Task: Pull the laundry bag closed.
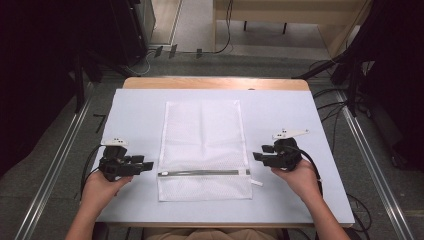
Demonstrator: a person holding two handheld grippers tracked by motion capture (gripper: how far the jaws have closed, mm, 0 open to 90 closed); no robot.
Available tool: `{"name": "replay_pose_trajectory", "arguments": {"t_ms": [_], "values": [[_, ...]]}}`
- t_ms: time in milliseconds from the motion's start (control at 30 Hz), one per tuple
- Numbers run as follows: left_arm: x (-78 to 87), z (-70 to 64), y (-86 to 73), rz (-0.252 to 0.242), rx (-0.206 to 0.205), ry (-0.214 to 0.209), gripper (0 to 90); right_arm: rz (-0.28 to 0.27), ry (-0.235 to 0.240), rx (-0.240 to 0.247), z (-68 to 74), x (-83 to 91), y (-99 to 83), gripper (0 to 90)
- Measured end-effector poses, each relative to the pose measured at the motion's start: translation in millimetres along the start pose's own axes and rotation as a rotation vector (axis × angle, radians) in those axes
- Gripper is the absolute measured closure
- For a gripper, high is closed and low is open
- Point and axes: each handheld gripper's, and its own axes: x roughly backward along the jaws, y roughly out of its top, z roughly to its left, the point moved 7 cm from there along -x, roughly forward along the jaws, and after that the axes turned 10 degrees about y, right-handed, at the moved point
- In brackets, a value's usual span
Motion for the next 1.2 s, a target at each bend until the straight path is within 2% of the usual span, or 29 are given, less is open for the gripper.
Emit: {"name": "replay_pose_trajectory", "arguments": {"t_ms": [333, 600, 800, 1067, 1200], "values": [[2.1, 4.9, -0.8, -0.013, 0.022, -0.002, 43.8, 0.003, 0.018, -0.005, 8.9, -3.0, 2.8, 54.5], [4.6, 7.2, -0.8, -0.025, 0.020, 0.006, 43.9, 0.015, 0.046, -0.017, 19.4, -5.0, 4.6, 57.8], [5.1, 5.9, 0.0, -0.035, 0.019, 0.005, 43.0, 0.005, 0.066, 0.026, 35.4, -6.0, 9.1, 57.7], [4.8, 5.1, 0.6, -0.034, 0.016, 0.001, 43.0, 0.021, 0.090, 0.064, 52.7, -10.9, 12.9, 58.4], [3.6, 5.2, 0.2, -0.030, 0.007, 0.004, 42.8, 0.012, 0.102, 0.098, 64.4, -11.8, 23.3, 60.1]]}}
